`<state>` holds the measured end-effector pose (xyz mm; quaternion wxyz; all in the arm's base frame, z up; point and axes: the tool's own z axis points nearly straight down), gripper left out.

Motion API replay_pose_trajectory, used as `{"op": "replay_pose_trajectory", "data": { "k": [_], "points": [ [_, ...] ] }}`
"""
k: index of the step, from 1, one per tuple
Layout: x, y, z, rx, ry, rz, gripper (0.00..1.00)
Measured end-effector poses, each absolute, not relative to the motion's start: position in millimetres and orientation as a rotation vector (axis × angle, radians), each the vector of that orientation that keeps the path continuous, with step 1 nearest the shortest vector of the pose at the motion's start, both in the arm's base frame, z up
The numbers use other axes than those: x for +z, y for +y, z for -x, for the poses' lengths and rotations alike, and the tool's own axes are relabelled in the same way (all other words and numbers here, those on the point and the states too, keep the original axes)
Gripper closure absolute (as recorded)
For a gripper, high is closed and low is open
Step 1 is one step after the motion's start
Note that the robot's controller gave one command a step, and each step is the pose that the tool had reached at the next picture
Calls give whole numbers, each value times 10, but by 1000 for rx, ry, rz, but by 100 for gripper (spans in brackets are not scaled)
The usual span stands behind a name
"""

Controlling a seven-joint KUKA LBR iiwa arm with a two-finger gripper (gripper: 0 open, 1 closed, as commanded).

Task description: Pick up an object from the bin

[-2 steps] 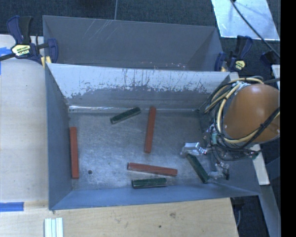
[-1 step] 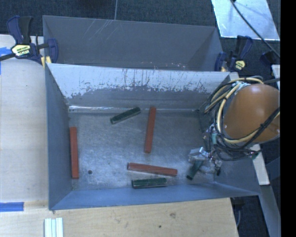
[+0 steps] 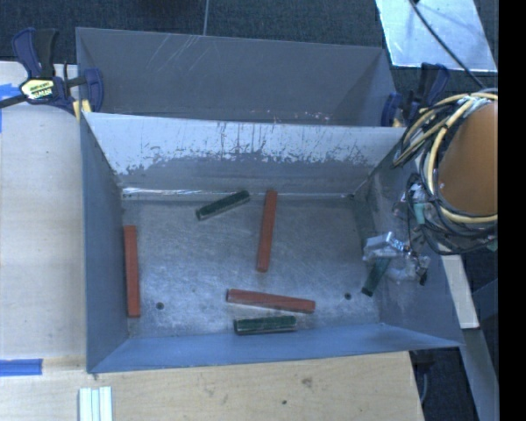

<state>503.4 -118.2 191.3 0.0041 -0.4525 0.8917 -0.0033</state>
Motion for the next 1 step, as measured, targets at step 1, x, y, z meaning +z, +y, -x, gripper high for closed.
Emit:
{"op": "replay_pose_trajectory", "data": {
  "k": [1],
  "points": [
    [3070,-994,-5183,-9,2653,1667,100]
  ]
}}
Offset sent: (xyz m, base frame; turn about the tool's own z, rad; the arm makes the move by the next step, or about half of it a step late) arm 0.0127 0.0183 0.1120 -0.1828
